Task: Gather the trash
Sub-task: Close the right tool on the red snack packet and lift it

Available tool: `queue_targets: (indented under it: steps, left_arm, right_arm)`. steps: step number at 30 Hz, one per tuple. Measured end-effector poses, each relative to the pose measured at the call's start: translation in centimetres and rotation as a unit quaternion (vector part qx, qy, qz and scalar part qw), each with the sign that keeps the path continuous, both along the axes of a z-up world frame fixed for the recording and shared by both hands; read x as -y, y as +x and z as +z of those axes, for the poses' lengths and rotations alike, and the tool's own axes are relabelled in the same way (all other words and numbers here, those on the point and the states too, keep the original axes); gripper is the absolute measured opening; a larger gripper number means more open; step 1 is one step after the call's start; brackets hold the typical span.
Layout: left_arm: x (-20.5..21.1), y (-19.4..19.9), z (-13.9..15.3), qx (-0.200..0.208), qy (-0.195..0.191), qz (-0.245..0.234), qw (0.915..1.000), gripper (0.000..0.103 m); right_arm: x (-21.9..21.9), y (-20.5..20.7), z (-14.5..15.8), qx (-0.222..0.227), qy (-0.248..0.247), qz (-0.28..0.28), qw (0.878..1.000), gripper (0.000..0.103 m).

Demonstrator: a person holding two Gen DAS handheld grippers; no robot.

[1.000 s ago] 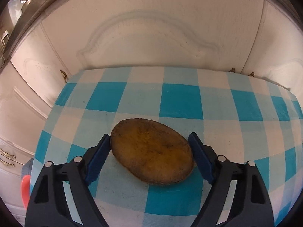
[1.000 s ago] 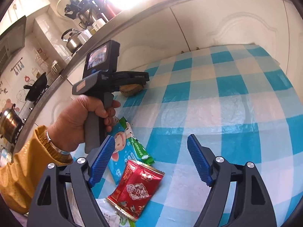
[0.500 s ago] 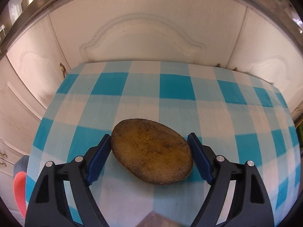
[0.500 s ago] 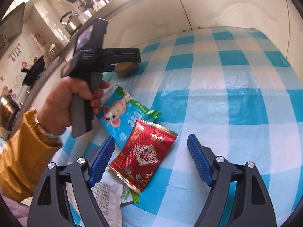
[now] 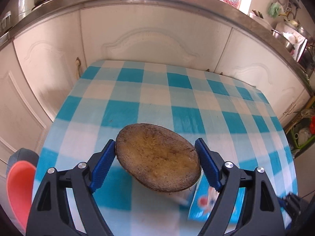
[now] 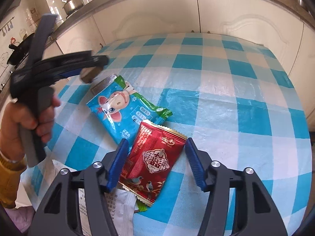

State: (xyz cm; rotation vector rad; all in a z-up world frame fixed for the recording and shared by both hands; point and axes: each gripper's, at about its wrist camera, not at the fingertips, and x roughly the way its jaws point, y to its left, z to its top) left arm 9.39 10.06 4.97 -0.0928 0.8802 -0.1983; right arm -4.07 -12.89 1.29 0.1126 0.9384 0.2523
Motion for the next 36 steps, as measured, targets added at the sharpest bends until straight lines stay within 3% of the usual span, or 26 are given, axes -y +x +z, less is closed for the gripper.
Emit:
queue_targets:
  steps: [3, 5, 16, 28, 29, 36]
  left_arm:
    - [-1.2, -2.0, 0.2, 0.007, -0.003, -0.003, 1.0000, 0.081]
    - [-2.0, -3.3, 0.3, 0.009, -0.006, -0.005, 0.9999, 0.081]
    - [-6.7, -9.7, 0.1, 0.016, -0.039, -0.013, 0.9990, 0.081]
    - [-9.3, -13.1, -1.2, 0.004, -0.072, -0.026, 0.9970, 0.082]
    - [-9.4, -13.3, -1.3, 0.002, -0.076, -0.027, 0.9967, 0.082]
    - [-10.2, -14.1, -1.8, -0.002, -0.087, -0.028, 0.9958, 0.082]
  right_arm:
    - [-0.3, -0.2, 0.2, 0.002, -0.008, 0.002, 1.000, 0.057]
    - [-0.3, -0.2, 0.4, 0.005, -0.004, 0.002, 1.000, 0.049]
    - [-0.8, -1.1, 0.8, 0.014, -0.012, -0.014, 1.000, 0.045]
    - [-1.2, -2.2, 2.3, 0.037, -0.022, -0.038, 0.998, 0.033]
    - [-1.3, -2.2, 2.4, 0.038, -0.020, -0.037, 0.998, 0.016]
    - [-1.8, -2.3, 2.7, 0.033, -0.031, -0.040, 0.998, 0.017]
